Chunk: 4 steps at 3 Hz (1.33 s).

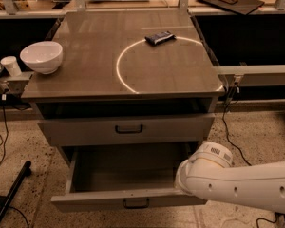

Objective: Open middle drawer

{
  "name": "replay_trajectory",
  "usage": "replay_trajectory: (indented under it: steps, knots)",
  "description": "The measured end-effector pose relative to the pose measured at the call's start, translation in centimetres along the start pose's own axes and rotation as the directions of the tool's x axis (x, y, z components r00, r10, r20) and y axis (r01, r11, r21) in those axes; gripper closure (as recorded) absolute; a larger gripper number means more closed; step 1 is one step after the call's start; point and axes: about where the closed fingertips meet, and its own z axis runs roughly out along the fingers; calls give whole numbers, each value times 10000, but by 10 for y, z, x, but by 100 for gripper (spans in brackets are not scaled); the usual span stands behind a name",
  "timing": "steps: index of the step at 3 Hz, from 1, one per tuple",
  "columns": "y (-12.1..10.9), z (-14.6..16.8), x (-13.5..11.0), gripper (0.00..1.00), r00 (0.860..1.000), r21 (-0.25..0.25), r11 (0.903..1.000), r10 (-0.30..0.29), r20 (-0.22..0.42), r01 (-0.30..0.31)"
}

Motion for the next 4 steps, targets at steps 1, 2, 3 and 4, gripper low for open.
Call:
replay_trajectory:
  steps: [1, 2, 3, 4]
  knots:
    - [0, 0, 0, 58, 10000, 0, 10000, 0, 0, 0]
    - [0, 0, 0, 35, 10000, 0, 10000, 0, 0, 0]
    - [0, 0, 0, 11, 10000, 1, 10000, 0, 0, 0]
    - [0, 0, 0, 0, 10000, 4, 10000, -2, 1, 2]
